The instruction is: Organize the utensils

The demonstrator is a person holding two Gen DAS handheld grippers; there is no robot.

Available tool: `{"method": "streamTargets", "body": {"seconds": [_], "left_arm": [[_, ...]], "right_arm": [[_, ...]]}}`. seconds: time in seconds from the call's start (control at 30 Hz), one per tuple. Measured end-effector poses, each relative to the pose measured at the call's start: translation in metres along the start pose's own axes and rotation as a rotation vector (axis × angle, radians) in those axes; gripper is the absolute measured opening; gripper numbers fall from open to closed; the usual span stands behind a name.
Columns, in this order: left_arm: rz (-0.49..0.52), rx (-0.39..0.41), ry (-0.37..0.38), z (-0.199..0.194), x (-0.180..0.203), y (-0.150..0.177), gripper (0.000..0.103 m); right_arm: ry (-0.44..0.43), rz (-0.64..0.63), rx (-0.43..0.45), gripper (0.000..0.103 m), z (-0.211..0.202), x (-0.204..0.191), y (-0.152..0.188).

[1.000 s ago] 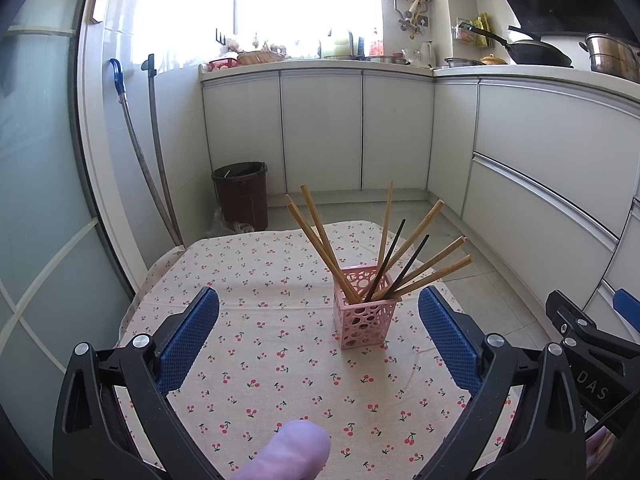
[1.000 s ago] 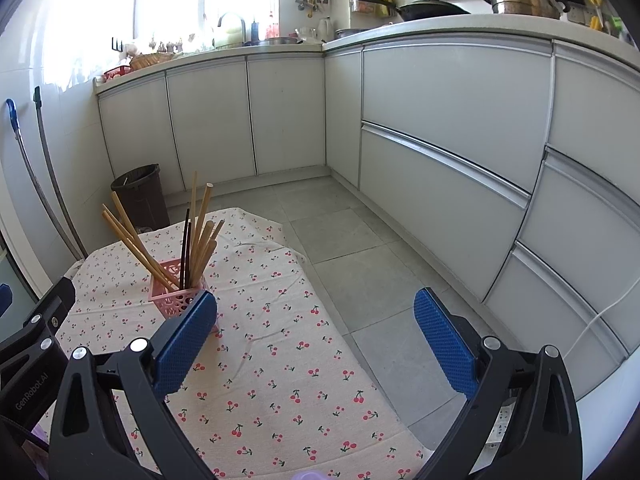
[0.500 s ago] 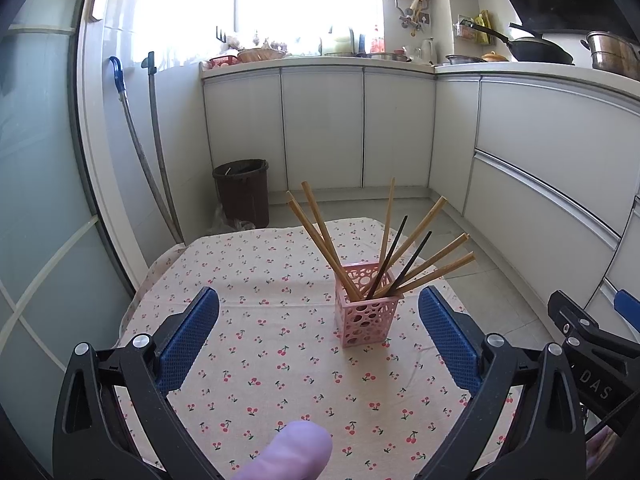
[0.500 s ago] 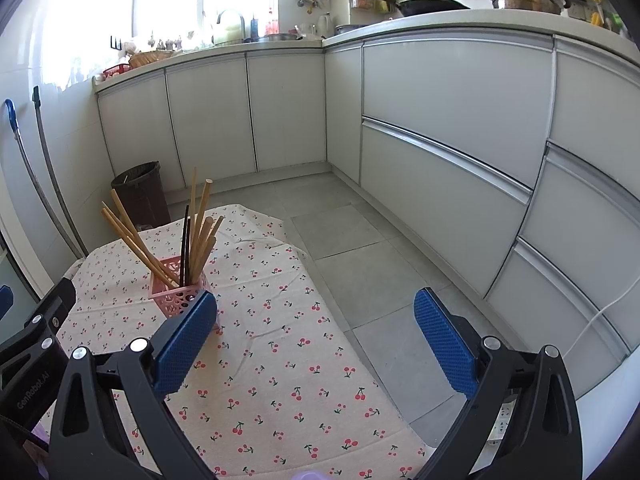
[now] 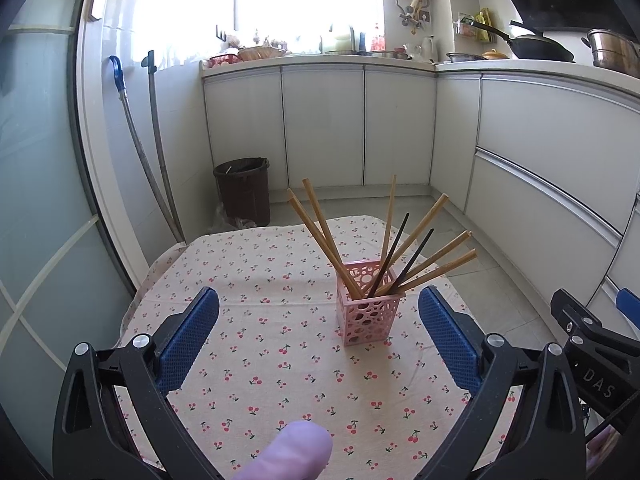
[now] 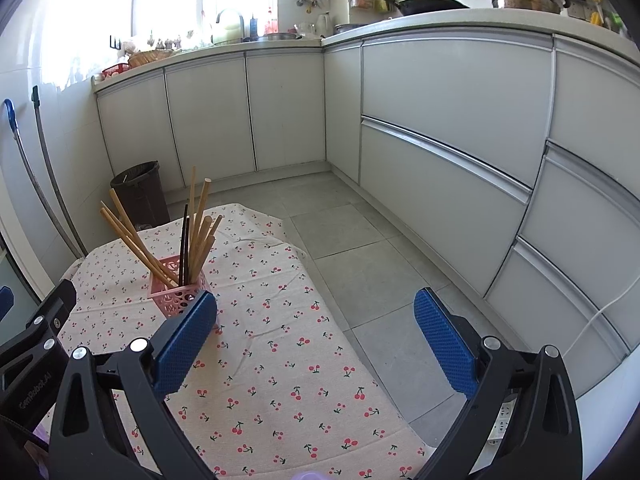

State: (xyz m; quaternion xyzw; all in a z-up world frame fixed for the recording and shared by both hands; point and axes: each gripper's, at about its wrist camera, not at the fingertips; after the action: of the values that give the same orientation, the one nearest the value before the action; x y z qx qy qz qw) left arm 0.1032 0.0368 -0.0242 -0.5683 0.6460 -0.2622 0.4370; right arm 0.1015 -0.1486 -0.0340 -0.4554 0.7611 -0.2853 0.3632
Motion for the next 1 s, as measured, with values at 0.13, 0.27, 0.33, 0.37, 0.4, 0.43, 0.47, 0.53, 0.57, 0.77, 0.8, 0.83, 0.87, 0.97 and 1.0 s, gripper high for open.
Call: {"method": "streamTargets", "body": {"seconds": [0.13, 0.27, 0.33, 0.37, 0.4, 0.43, 0.47, 0.53, 0.57, 0.77, 0.8, 0.83, 0.87, 0.97, 1.0], "left_arm": [[0.002, -0.003, 0.004, 0.0013, -0.0016, 0.0016, 0.096], [0.002, -0.007, 0.007, 0.0016, -0.0028, 0.0022, 0.096], [0.001, -0.009, 0.009, 0.0025, -0.0032, 0.0012, 0.096], [0.0, -0.01, 0.01, 0.0025, -0.0039, 0.0017, 0.096], [-0.001, -0.011, 0.011, 0.0026, -0.0041, 0.0017, 0.096], [-0.001, -0.011, 0.011, 0.0026, -0.0037, 0.0014, 0.096], [0.0, -0.01, 0.011, 0.0026, -0.0036, 0.0014, 0.096], [0.001, -0.011, 0.006, 0.0026, -0.0037, 0.0013, 0.096], [0.001, -0.013, -0.003, 0.0024, -0.0044, 0.0019, 0.096], [0.016, -0.017, 0.003, 0.0045, -0.0027, 0.0037, 0.093], [0.022, -0.019, 0.008, 0.0051, -0.0012, 0.004, 0.093], [0.029, -0.02, 0.011, 0.0053, 0.0004, 0.0046, 0.091], [0.034, -0.02, 0.013, 0.0057, 0.0019, 0.0045, 0.089], [0.036, -0.014, 0.012, 0.0044, 0.0036, 0.0053, 0.084], [0.031, -0.011, 0.018, 0.0039, 0.0027, 0.0051, 0.083]], "right_arm": [[0.001, -0.002, -0.001, 0.096, 0.0004, -0.0001, 0.0005], [0.001, -0.003, -0.005, 0.096, 0.0011, -0.0008, 0.0015], [0.002, -0.002, -0.007, 0.096, 0.0016, -0.0007, 0.002], [0.001, -0.002, -0.007, 0.096, 0.0014, -0.0008, 0.0021], [0.001, -0.003, -0.007, 0.096, 0.0014, -0.0011, 0.0022], [0.001, -0.004, -0.007, 0.096, 0.0014, -0.0013, 0.0021], [0.001, -0.004, -0.008, 0.096, 0.0014, -0.0016, 0.0025], [0.001, -0.005, -0.01, 0.096, 0.0018, -0.0014, 0.003], [0.001, -0.007, -0.011, 0.096, 0.0018, -0.0016, 0.0034], [0.004, -0.009, -0.013, 0.096, 0.0013, -0.0023, 0.004], [0.005, -0.01, -0.013, 0.096, 0.0017, -0.0021, 0.004], [0.005, -0.01, -0.015, 0.096, 0.0019, -0.0021, 0.004], [0.005, -0.011, -0.016, 0.096, 0.0024, -0.002, 0.0037], [0.006, -0.011, -0.016, 0.096, 0.0024, -0.002, 0.0038], [0.006, -0.01, -0.016, 0.096, 0.0025, -0.0019, 0.0039]]}}
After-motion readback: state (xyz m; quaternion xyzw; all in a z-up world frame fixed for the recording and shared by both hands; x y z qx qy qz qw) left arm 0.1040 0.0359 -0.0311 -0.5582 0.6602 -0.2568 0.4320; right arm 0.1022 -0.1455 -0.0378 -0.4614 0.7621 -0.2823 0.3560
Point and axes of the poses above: each gripper's, at about its wrist camera, not at the fingertips, and z roughly the way its jaws point, x to its right, y to its underside, and after that the axes turned 15 degrees about z, right-handed
